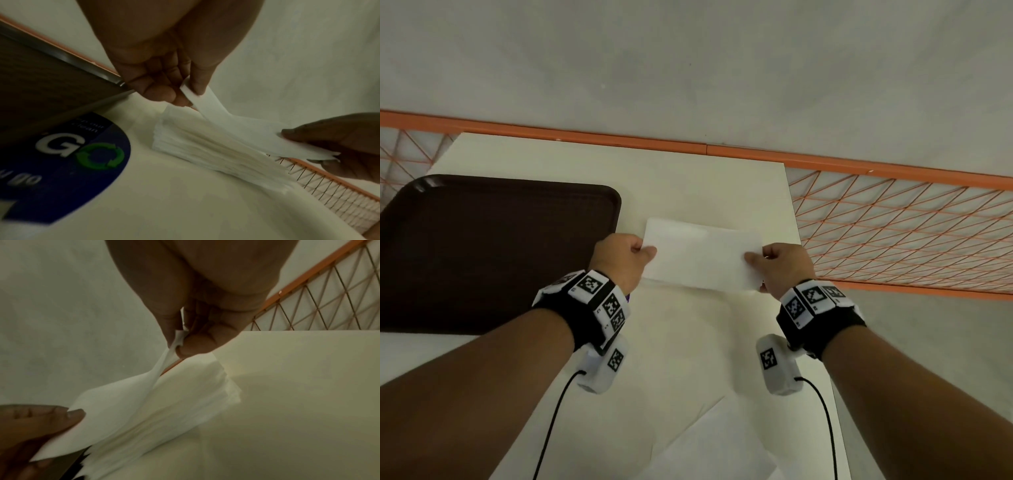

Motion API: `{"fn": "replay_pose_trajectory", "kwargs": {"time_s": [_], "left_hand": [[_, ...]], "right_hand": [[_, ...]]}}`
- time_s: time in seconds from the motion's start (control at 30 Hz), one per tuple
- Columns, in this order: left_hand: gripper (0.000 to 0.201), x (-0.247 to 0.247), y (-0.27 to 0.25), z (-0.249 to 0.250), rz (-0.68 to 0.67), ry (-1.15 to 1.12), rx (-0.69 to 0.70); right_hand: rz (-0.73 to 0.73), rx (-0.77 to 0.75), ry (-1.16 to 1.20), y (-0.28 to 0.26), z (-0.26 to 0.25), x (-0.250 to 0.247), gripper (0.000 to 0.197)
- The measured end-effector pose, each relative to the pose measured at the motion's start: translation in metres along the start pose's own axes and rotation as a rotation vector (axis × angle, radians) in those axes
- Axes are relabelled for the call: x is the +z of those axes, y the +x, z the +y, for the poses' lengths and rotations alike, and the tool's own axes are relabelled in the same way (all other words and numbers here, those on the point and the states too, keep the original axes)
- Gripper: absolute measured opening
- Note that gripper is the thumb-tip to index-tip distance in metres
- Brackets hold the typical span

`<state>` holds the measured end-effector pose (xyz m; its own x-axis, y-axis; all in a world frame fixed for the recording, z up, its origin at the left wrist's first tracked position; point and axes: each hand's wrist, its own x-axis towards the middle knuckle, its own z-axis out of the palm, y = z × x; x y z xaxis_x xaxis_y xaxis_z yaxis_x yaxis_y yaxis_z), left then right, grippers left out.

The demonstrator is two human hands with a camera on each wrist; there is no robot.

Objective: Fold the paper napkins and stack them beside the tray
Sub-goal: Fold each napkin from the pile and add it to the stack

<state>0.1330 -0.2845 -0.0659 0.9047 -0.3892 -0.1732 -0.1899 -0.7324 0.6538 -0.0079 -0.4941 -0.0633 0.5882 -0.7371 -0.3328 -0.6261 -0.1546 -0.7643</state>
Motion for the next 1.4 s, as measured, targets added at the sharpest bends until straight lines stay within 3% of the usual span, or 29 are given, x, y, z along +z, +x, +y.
{"fn": "replay_pose_trajectory", "kwargs": {"time_s": [0.13,0.43,0.6,0.7,0.83,0.93,1.03,1.13,1.33,1.4], "left_hand": [[0.049,0.011,0.023,0.001,-0.012,0.095,-0.002],[0.036,0.023,0.049,-0.003,-0.059,0.288,-0.085],[0.039,0.022,0.047,-0.006,-0.068,0.327,-0.146],[0.047,0.017,0.044,-0.007,-0.039,0.309,-0.142],[0.042,0.005,0.026,-0.003,0.0,0.323,-0.105],[0.027,-0.001,0.001,-0.001,-0.059,0.321,-0.026],[0.021,-0.004,-0.036,-0.006,-0.164,0.306,0.025],[0.022,0.001,-0.074,-0.021,-0.303,0.329,0.051],[0.024,0.012,-0.13,-0.038,-0.459,0.393,0.05],[0.028,0.013,-0.143,-0.041,-0.479,0.405,0.05]], "right_hand": [[0.015,0.039,-0.08,0.027,-0.003,0.006,0.022],[0.04,0.074,-0.289,0.049,0.004,0.014,0.024],[0.028,0.078,-0.356,0.045,0.005,0.013,0.025],[0.039,0.065,-0.39,0.037,0.006,0.008,0.03],[0.038,-0.018,-0.434,0.011,0.009,0.0,0.025],[-0.088,-0.134,-0.423,-0.024,0.014,-0.004,0.016],[-0.324,-0.216,-0.559,-0.064,0.022,-0.006,0.011],[-0.501,-0.256,-0.699,-0.103,0.034,-0.005,0.023],[-0.563,-0.317,-0.881,-0.16,0.06,0.016,0.063],[-0.554,-0.357,-0.939,-0.168,0.065,0.024,0.065]]}}
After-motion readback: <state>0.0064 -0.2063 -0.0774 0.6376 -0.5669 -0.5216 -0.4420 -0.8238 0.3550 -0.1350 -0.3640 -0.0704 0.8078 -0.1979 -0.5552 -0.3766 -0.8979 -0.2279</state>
